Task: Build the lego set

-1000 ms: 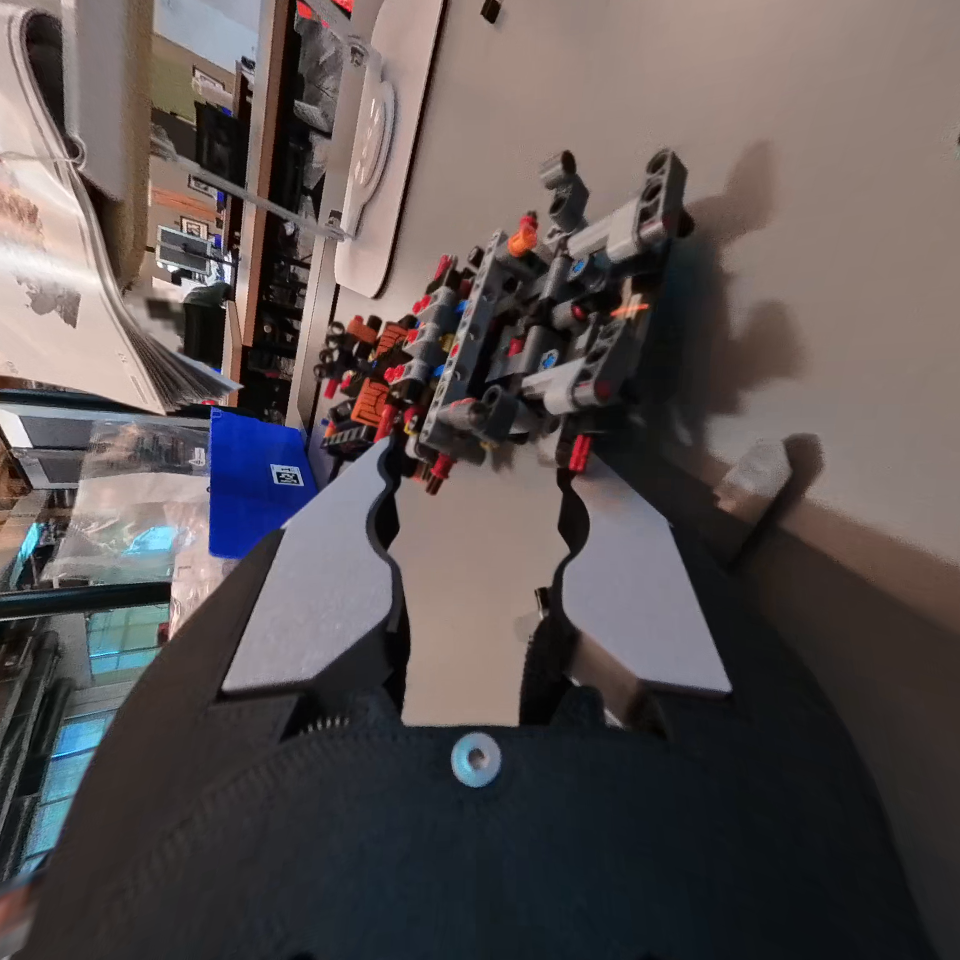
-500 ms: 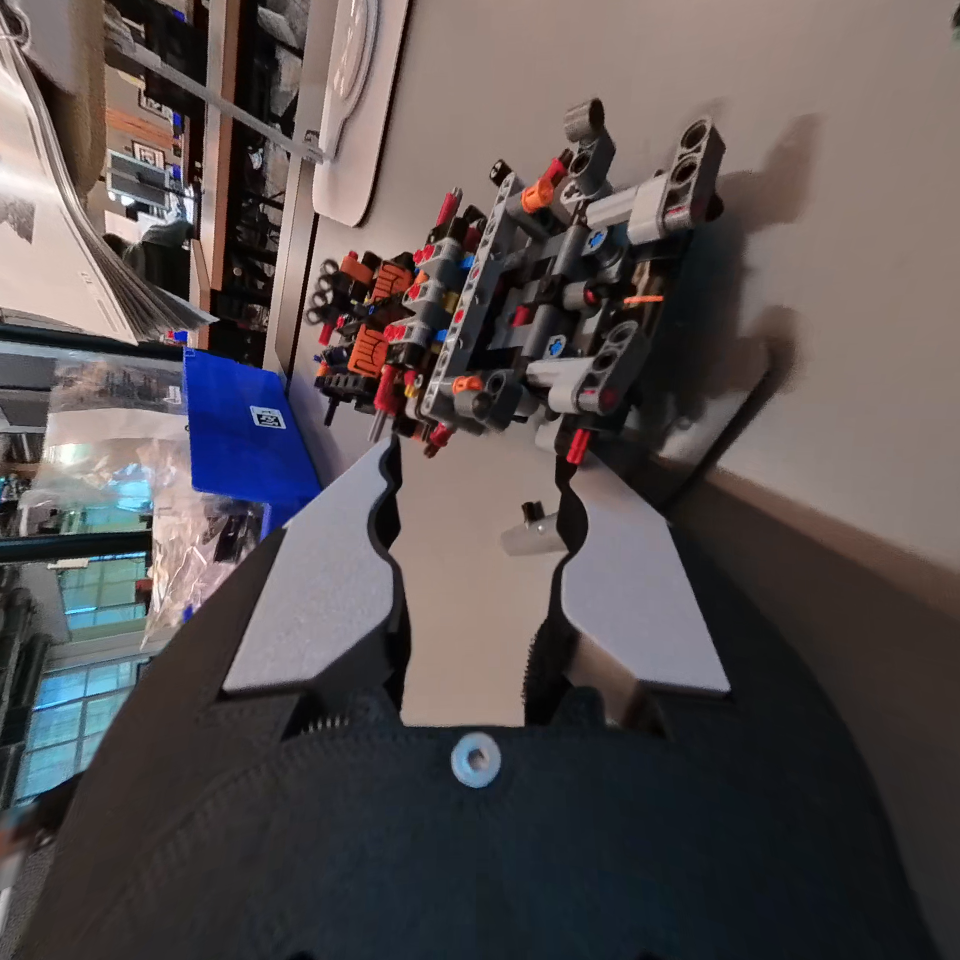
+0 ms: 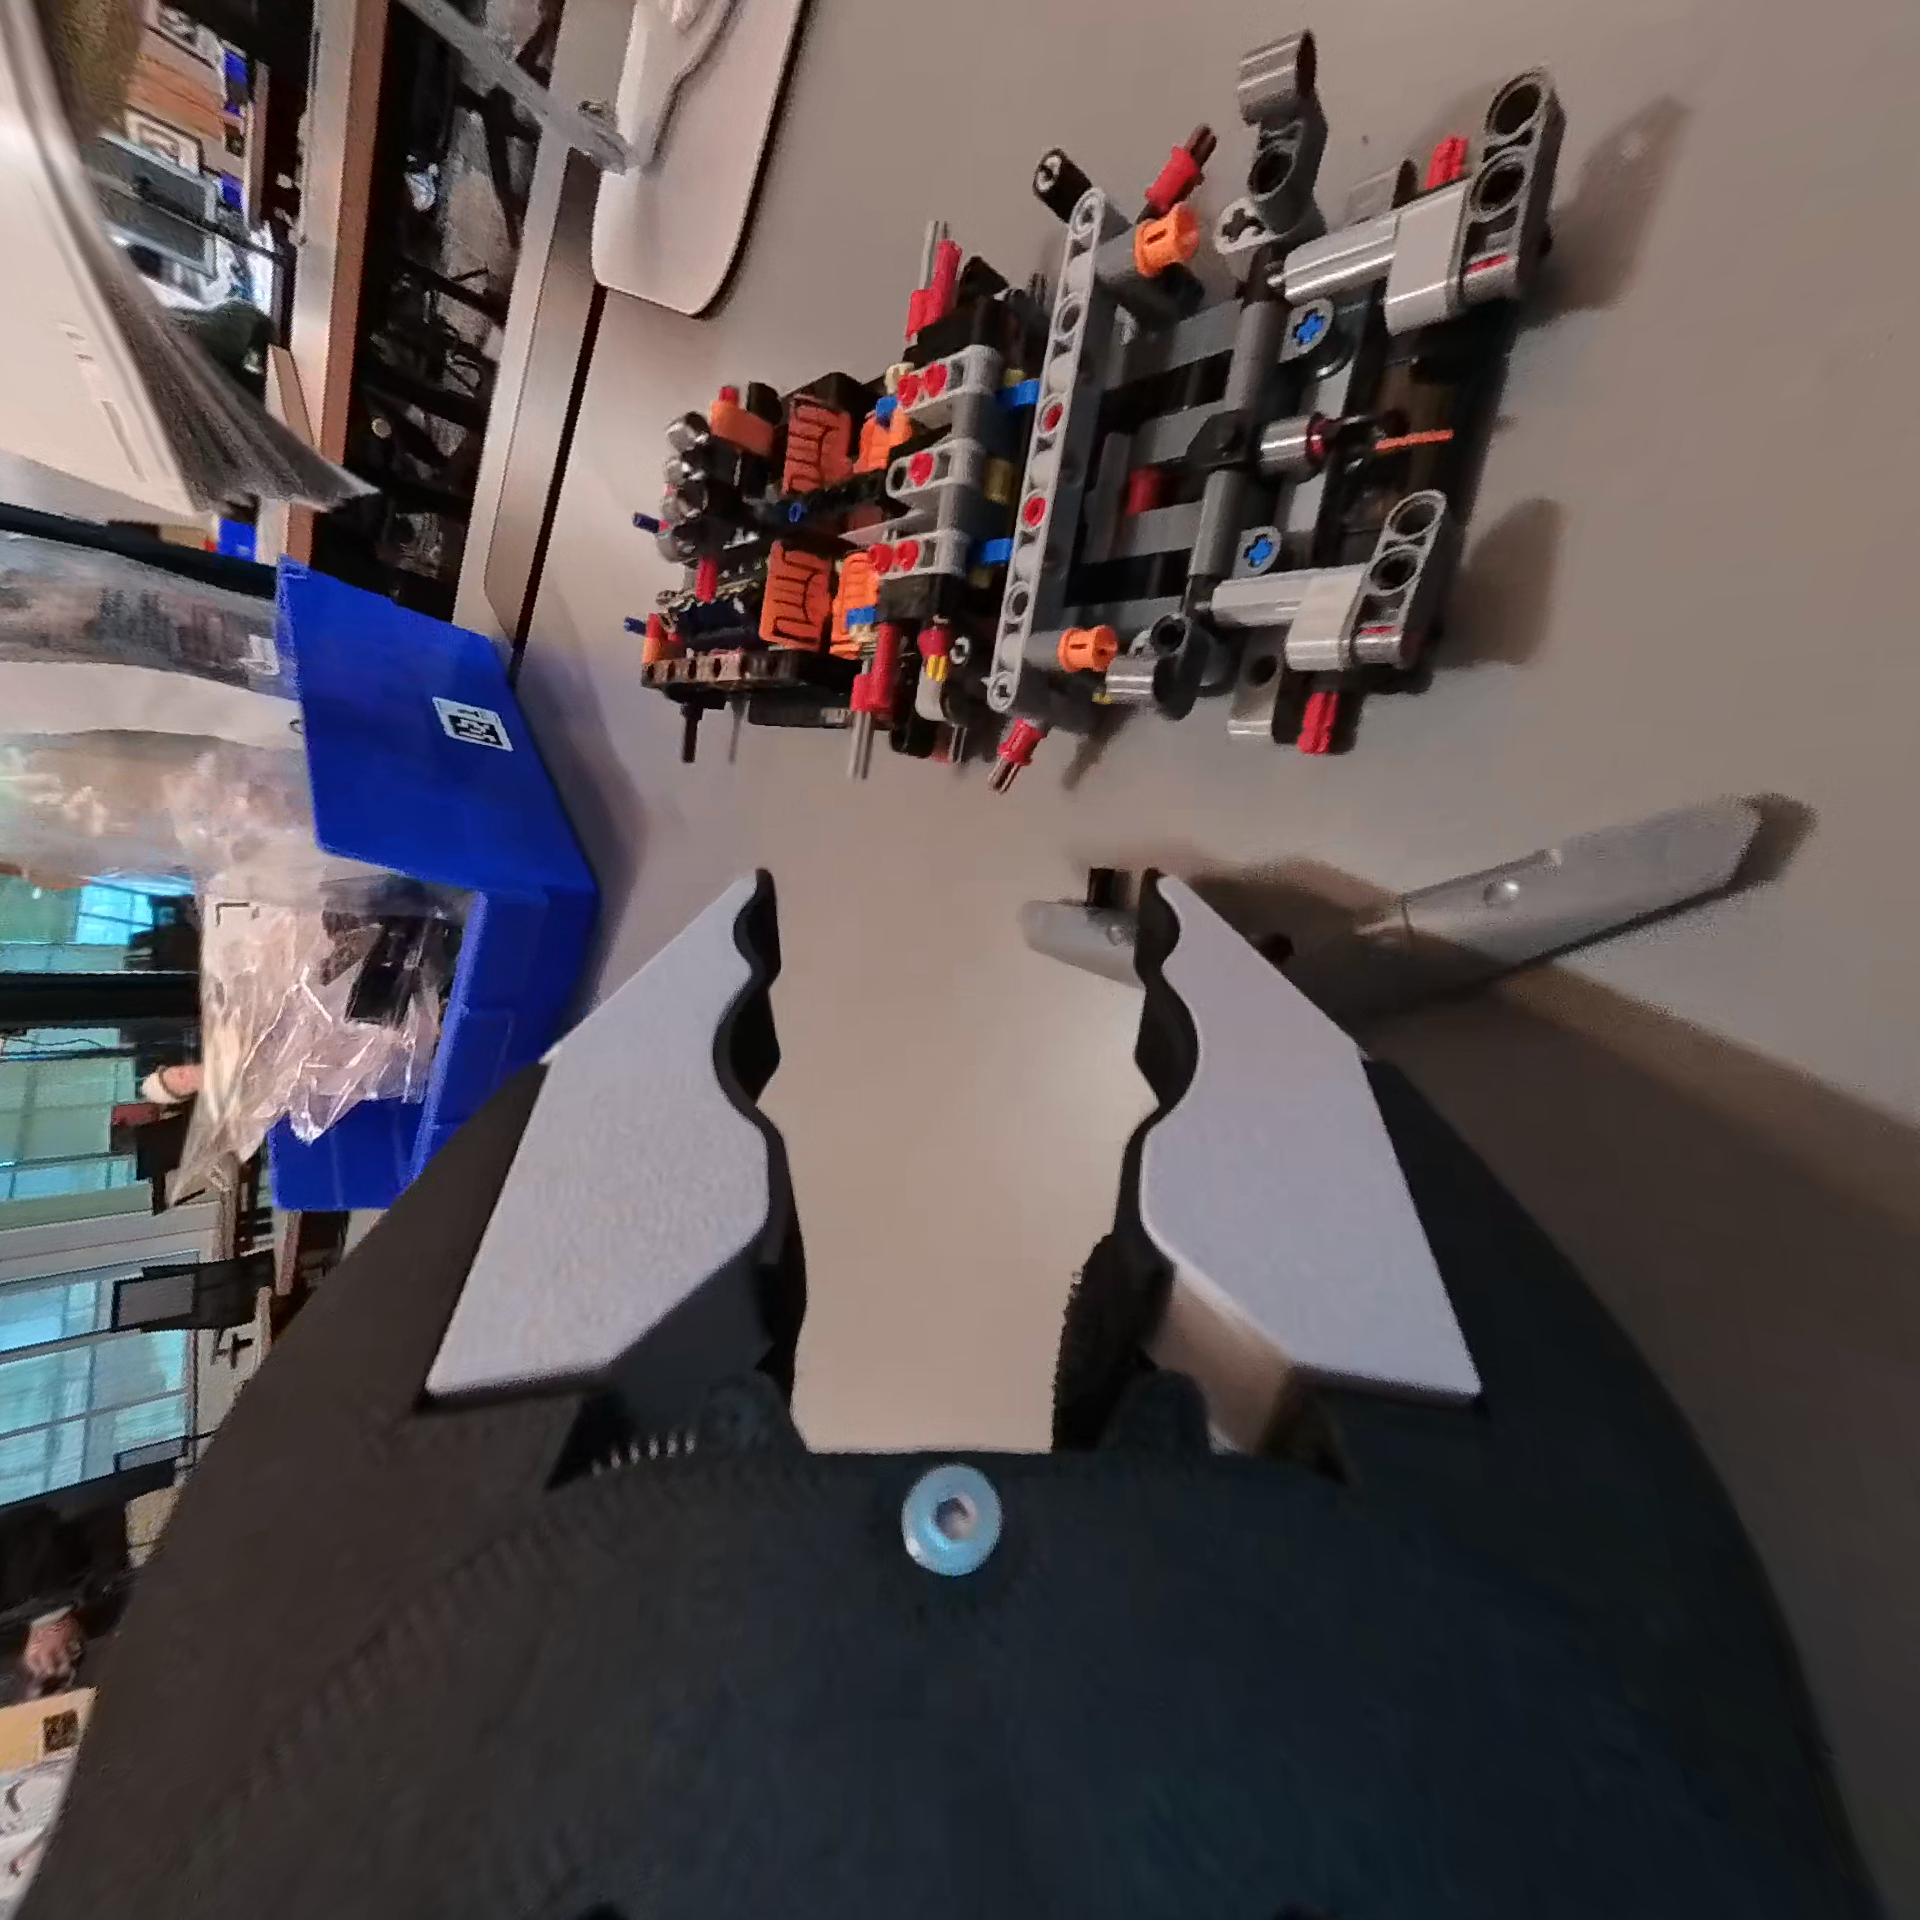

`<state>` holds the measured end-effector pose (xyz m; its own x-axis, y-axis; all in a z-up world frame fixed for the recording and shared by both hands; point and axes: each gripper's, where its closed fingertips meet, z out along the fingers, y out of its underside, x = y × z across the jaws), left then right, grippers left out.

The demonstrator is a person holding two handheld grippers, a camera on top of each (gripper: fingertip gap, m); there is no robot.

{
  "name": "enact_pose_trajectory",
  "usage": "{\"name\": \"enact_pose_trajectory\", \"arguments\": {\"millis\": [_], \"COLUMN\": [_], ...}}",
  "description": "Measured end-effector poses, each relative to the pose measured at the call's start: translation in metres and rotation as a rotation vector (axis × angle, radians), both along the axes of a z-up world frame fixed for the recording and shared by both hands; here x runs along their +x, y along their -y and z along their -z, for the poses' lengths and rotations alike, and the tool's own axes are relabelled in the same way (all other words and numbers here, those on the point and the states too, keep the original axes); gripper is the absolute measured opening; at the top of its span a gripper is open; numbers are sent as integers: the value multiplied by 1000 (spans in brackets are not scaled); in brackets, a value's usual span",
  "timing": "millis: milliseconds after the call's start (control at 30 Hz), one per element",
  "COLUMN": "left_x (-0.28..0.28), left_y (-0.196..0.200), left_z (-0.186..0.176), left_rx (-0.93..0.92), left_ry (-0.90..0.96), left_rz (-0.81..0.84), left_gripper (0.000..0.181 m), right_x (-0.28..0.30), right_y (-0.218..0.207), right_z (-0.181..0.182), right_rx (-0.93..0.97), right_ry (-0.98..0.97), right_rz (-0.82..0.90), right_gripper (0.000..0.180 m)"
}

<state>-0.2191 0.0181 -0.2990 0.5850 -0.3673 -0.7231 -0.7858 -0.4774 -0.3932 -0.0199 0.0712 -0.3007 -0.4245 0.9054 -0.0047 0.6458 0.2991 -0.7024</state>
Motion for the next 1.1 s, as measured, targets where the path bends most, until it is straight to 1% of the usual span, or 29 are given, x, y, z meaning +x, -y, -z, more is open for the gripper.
{"name": "enact_pose_trajectory", "arguments": {"millis": [67, 200, 267, 300, 400, 467, 533, 600, 667, 767, 833, 900, 967, 1033, 1100], "left_x": [1, 7, 16, 22, 45, 66, 88, 114, 138, 162, 175, 183, 181, 176, 163], "left_y": [4, 10, 13, 14, 15, 14, 12, 7, 0, -13, -22, -28, -30, -24, -14], "left_z": [-9, -23, -29, -31, -39, -44, -49, -51, -47, -40, -40, -34, -33, -35, -34], "left_rx": [18, 45, 57, 60, 76, 91, 104, 111, 105, 89, 99, 74, 69, 64, 64], "left_ry": [16, 40, 56, 64, 88, 115, 125, 153, 158, 108, 78, 49, 40, 113, 116], "left_rz": [-3, -12, -2, 6, 38, 77, 122, 174, 235, 308, 346, 372, 366, 332, 295], "left_gripper": [67, 65, 64, 63, 60, 57, 53, 51, 49, 47, 43, 42, 39, 36, 32], "right_x": [2, 2, -1, -1, -2, -3, -2, -1, -1, -1, 0, 2, 6, 14, 24], "right_y": [-1, -7, -8, -5, -4, -4, -2, 0, 4, 6, 10, 10, 9, 14, 24], "right_z": [12, 27, 29, 29, 29, 29, 29, 26, 14, -7, -21, -27, -25, -22, -18], "right_rx": [50, 112, 102, 89, 54, 51, 8, -57, -145, -247, -303, -302, -255, -224, -207], "right_ry": [37, 88, 89, 85, 84, 80, 74, 57, 16, -42, -71, -74, -57, -35, -10], "right_rz": [-24, -73, -96, -120, -131, -115, -92, -61, -43, -23, -23, -21, -17, -17, -23], "right_gripper": [15, 18, 10, 2, 0, 0, 0, 0, 0, 0, 0, 0, 0, 0, 0]}}
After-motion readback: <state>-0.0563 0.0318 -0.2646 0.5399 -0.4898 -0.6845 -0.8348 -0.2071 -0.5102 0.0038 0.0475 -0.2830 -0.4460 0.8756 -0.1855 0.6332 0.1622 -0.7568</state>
